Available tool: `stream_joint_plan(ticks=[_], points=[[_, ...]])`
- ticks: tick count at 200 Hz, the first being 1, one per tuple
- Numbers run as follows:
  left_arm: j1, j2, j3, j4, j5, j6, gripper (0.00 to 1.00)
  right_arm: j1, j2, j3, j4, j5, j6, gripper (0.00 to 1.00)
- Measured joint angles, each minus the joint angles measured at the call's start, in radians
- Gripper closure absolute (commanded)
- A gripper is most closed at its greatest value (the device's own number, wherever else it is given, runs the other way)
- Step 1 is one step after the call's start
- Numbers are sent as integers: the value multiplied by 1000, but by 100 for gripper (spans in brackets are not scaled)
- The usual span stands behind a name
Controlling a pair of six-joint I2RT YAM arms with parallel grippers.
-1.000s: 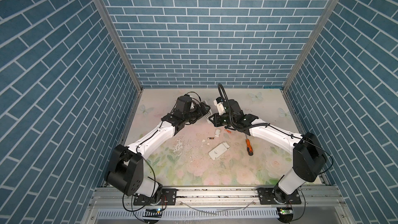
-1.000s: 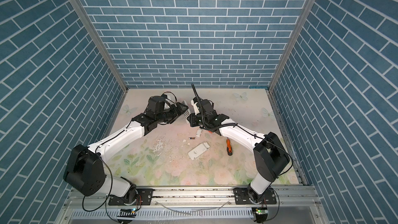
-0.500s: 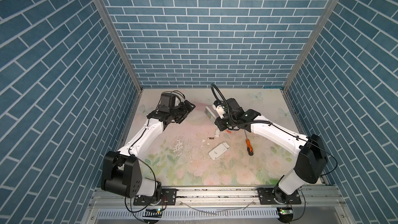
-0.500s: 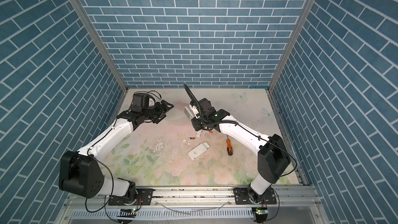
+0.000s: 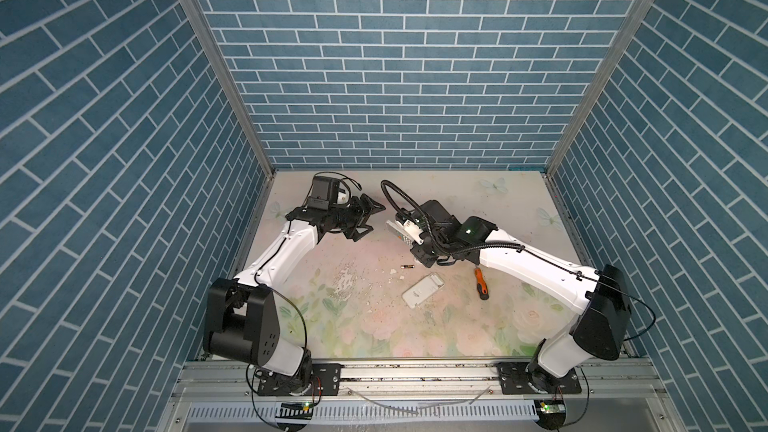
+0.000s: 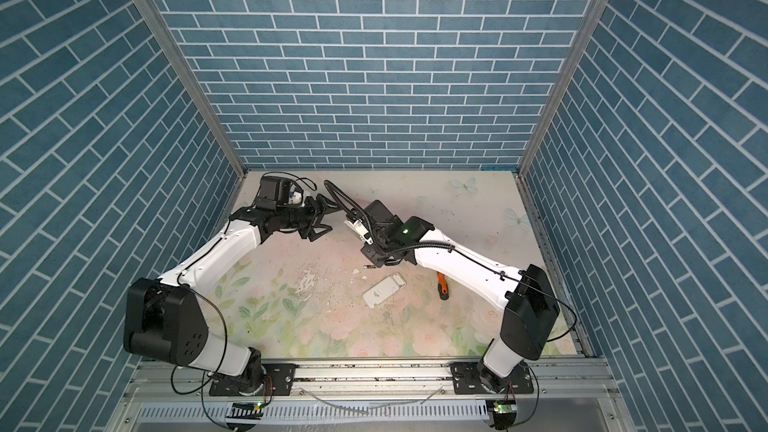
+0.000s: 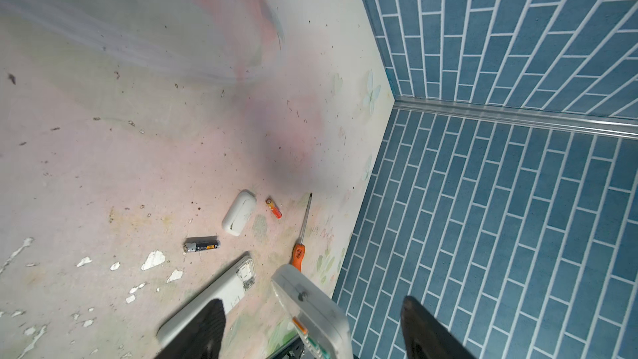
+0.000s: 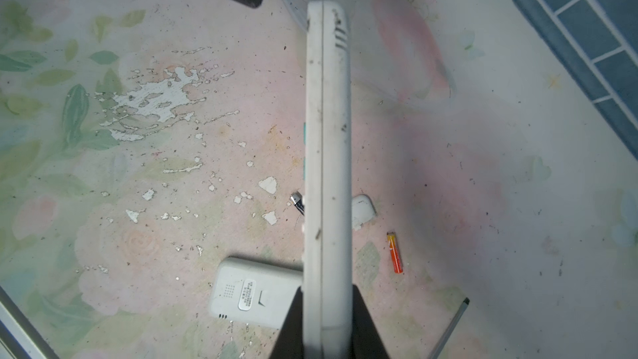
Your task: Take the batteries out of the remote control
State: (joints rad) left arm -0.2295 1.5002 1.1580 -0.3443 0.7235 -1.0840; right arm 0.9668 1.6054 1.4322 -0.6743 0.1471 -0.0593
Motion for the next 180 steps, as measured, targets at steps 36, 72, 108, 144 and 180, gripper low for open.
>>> stream_joint_plan(ticks=[36,72,108,144,180], points=[[-11,3,-22,8,41,-47,20,32,22,50,0,34,-50,100],[-34,39,-26,44,74,-88,28,52,55,76,-7,54,-84,100],[-43,50,-26,64,92,-118,37,63,91,107,-18,95,-108,100],[-43,50,-37,74,113,-126,48,65,105,125,-20,122,-126,100],[-43,51,-44,77,129,-132,55,70,127,140,-21,148,-142,100]])
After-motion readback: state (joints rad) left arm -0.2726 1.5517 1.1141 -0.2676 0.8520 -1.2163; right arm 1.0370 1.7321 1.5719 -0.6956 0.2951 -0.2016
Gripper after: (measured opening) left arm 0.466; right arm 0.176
